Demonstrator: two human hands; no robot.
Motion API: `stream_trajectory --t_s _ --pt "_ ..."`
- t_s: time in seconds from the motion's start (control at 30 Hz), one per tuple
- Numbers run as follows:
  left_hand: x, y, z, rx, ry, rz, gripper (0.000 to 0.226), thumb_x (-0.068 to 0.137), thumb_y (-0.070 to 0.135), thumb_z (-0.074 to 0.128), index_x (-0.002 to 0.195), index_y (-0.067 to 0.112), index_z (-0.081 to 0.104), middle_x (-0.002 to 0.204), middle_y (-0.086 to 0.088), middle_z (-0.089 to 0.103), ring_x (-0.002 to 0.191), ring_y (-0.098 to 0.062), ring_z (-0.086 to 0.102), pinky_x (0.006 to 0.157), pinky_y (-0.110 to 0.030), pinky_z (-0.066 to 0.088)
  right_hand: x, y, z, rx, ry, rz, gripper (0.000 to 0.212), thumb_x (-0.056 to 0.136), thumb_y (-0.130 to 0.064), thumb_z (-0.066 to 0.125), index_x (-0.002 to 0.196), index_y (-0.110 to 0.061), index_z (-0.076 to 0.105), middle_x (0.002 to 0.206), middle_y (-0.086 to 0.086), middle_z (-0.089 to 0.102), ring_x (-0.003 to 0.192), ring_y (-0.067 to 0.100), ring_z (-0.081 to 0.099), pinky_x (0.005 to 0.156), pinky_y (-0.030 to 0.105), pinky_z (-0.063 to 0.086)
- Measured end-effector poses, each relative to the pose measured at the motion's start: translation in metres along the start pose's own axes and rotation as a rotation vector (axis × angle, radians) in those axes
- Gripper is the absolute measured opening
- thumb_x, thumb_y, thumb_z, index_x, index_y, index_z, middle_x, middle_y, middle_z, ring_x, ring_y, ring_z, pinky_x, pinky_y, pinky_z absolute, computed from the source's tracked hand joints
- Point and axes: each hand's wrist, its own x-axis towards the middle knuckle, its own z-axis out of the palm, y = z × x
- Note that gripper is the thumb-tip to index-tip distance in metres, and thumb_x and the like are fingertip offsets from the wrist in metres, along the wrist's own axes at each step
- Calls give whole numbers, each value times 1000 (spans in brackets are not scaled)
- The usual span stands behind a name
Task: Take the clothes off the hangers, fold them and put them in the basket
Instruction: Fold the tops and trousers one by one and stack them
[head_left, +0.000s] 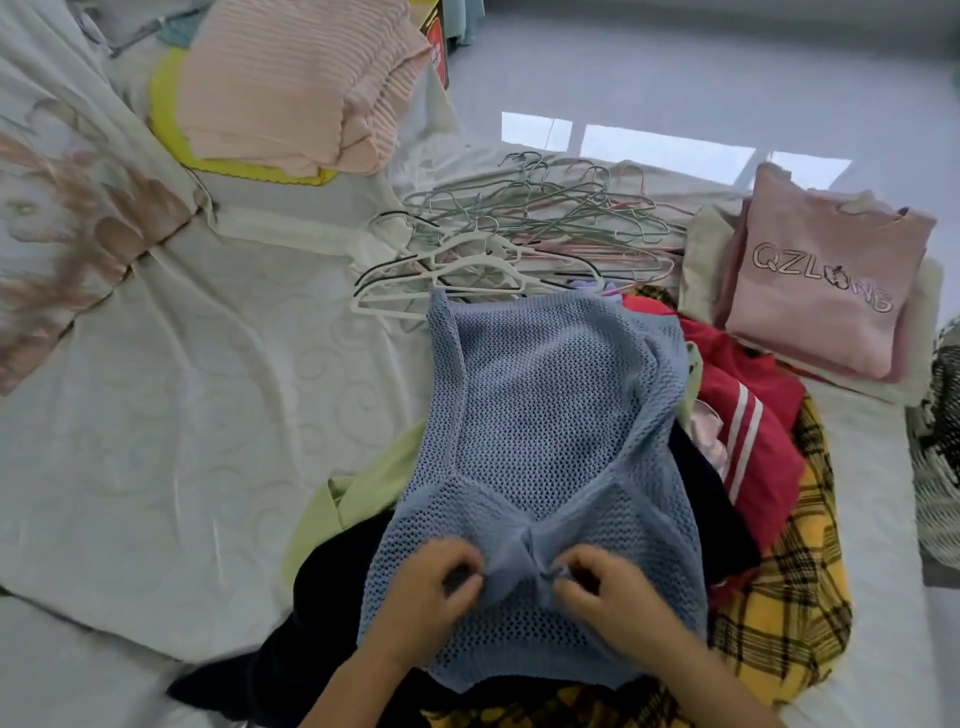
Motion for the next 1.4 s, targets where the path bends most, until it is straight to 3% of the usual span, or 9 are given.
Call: stream_trajectory --t_s 0.3,0.43,0.57,0.7,0.77,0.87,1.03,1.2,1.4 --pt "86 35 -23 -82 -22 -120 27 91 36 57 99 11 61 96 -2 61 88 -14 56 82 -29 46 85 2 -128 260 951 190 39 89 -45 54 95 -6 59 97 13 56 93 25 51 84 37 42" --pt "113 79 8 -231 -381 -239 72 69 60 65 125 16 51 106 2 54 98 -13 52 85 -22 41 144 11 -174 825 802 406 33 87 -45 61 78 -13 57 59 0 58 56 14 54 56 25 43" --pt "117 70 28 -273 -360 -157 7 87 22 61 94 20 62 81 8 59 79 -7 54 72 -22 36 169 -14 -193 791 927 258 25 87 -1 53 68 -16 51 38 -10 46 39 11 39 31 13 31" --pt "109 45 13 -518 -273 -296 21 88 15 60 77 31 53 66 24 56 66 7 48 69 -13 38 183 -42 -193 617 1013 124 8 84 -11 61 90 -11 55 80 8 62 75 23 59 65 29 50" --pt "101 38 9 -519 -328 -304 18 89 16 60 81 32 55 69 19 58 68 4 49 69 -13 40 188 -28 -185 362 991 370 42 82 -30 69 109 -1 53 112 20 57 105 31 53 88 36 44" --pt "97 39 10 -577 -372 -311 18 90 17 59 85 34 56 75 16 61 75 3 53 75 -15 43 192 -10 -172 582 757 478 19 87 -13 66 74 -6 52 80 9 65 75 23 53 58 22 46" --pt "98 45 14 -612 -298 -351 11 91 19 57 93 29 58 92 7 63 86 0 57 83 -19 46 195 -49 -187 255 1062 231 29 80 -6 61 108 -4 53 97 8 53 86 16 47 78 30 42" --pt "100 46 14 -634 -178 -491 15 92 16 56 86 29 52 80 7 56 71 -1 52 69 -9 42 209 -98 -160 473 705 -117 27 94 -12 52 119 -5 47 102 1 53 96 18 53 89 33 50" --pt "97 35 1 -526 -72 -416 14 90 19 59 85 29 52 82 8 59 72 1 56 70 -12 43 192 -21 -118 -576 630 -282 41 97 -27 32 125 -11 58 137 13 51 127 30 47 105 45 34"
